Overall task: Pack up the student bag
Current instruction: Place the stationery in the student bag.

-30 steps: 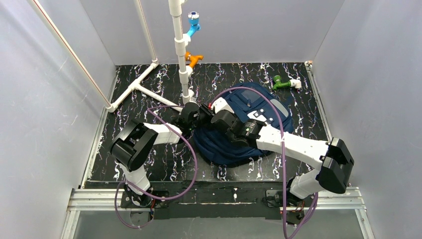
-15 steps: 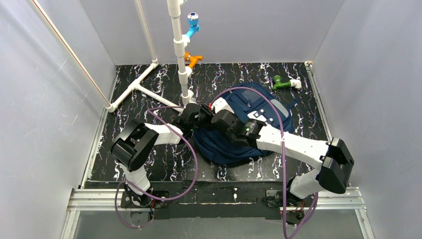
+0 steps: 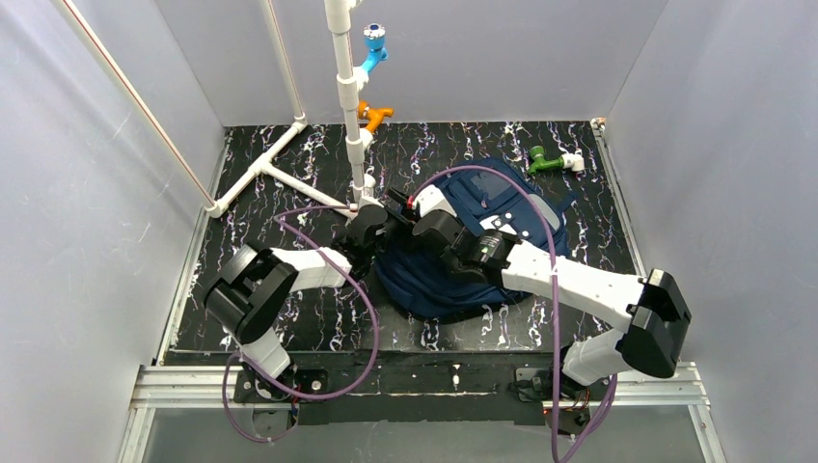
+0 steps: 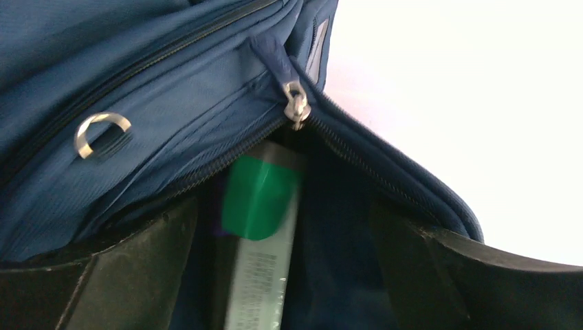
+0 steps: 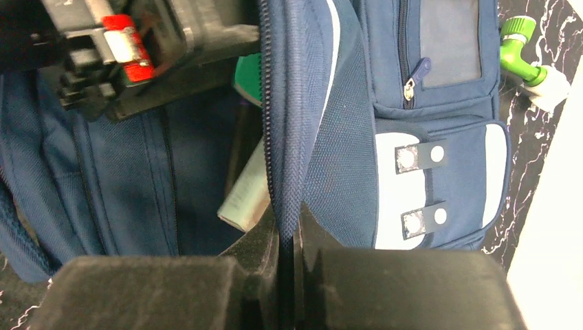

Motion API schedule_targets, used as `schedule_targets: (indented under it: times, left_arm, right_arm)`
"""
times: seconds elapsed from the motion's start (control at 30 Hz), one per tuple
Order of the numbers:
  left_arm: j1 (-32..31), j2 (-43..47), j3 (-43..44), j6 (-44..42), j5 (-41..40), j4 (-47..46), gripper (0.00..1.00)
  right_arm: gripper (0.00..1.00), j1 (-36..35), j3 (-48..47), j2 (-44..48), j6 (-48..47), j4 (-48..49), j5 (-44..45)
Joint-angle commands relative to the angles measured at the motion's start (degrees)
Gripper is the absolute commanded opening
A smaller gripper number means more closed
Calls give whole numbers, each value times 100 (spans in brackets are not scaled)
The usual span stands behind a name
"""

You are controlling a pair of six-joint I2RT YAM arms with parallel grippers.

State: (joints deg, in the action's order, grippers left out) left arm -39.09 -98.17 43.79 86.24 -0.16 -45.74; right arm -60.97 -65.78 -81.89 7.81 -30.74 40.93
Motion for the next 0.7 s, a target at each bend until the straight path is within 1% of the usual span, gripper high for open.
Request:
schedule_targets:
  times: [0.0, 0.13, 0.37, 0.43, 0.57, 0.63, 0.67]
  left_arm:
    - [7, 619, -216, -410, -307, 444, 98]
    - [-33, 1071, -508, -456, -292, 625, 97]
    - [-36, 1709, -955, -521, 218, 935, 93]
    - [-36, 1921, -1099, -547, 266, 1007, 90]
    - [-36, 2414, -1259, -925, 322, 1338, 76]
    - [-36, 2698, -1365, -1161, 332, 1555, 68]
    - [-30, 2836, -1425, -1290, 333, 1672, 62]
  right_arm:
    - [1, -139, -115, 383, 98, 376, -409]
    - [1, -134, -162, 323, 67, 300, -400]
    - [1, -134, -155, 306, 36, 193, -399]
    - [1, -134, -148, 310, 56, 134, -422]
    - [2, -134, -70, 372, 30, 136, -700]
    - [6, -134, -45, 375, 13, 114, -875]
    - [10, -134, -27, 363, -17, 92, -966]
